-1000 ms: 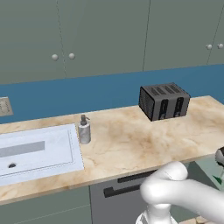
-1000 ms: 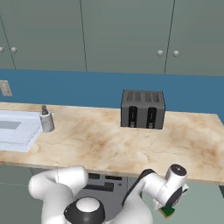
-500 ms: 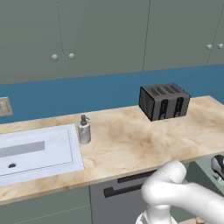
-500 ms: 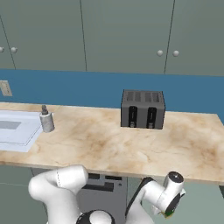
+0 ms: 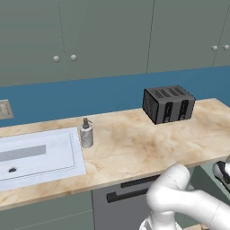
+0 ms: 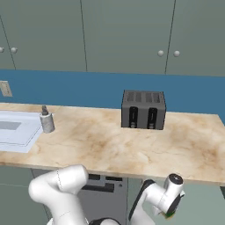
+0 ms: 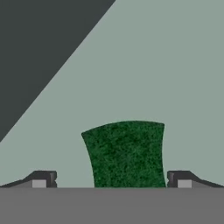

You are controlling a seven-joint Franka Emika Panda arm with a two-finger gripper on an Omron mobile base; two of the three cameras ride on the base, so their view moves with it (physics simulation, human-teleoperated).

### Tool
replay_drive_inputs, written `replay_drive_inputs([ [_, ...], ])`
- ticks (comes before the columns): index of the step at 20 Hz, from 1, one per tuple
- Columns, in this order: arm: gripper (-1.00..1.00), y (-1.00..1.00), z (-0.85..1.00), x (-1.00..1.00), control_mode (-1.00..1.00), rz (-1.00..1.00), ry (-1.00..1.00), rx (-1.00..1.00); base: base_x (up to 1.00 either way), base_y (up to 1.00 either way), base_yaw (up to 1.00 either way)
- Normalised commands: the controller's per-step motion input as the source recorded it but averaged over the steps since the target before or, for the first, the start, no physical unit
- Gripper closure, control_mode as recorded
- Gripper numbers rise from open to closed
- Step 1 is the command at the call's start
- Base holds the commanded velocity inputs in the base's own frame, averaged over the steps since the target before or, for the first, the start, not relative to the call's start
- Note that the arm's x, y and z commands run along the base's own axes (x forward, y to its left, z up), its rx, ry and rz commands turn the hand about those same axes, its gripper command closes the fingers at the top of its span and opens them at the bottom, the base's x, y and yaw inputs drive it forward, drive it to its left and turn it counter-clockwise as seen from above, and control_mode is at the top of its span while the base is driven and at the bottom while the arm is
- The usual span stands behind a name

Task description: Restock the sink supplies by placing the sponge and soap dispenser on the counter and next to the sink. Make sure the soap dispenser is upright.

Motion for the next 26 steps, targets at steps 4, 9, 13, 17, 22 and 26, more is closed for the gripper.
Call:
replay_drive_inputs([
  [4,-1.0,-0.33,-0.08,0.07,-1.0,0.01,0.0,0.06,0.0,0.0,0.0],
  [9,-1.0,-0.25,-0.4,0.04,-1.0,0.02,0.01,0.03,0.0,0.0,0.0],
  [13,-1.0,-0.08,-0.56,0.16,-1.0,0.02,0.05,0.0,0.0,0.0,0.0],
  [17,-1.0,-0.01,-0.68,0.07,-1.0,0.04,0.07,0.0,0.0,0.0,0.0],
  [22,-1.0,0.0,-0.75,0.02,-1.0,0.04,0.06,0.0,0.0,0.0,0.0],
  [26,1.0,0.1,-0.88,0.0,-1.0,0.03,0.12,0.0,0.0,0.0,0.0],
])
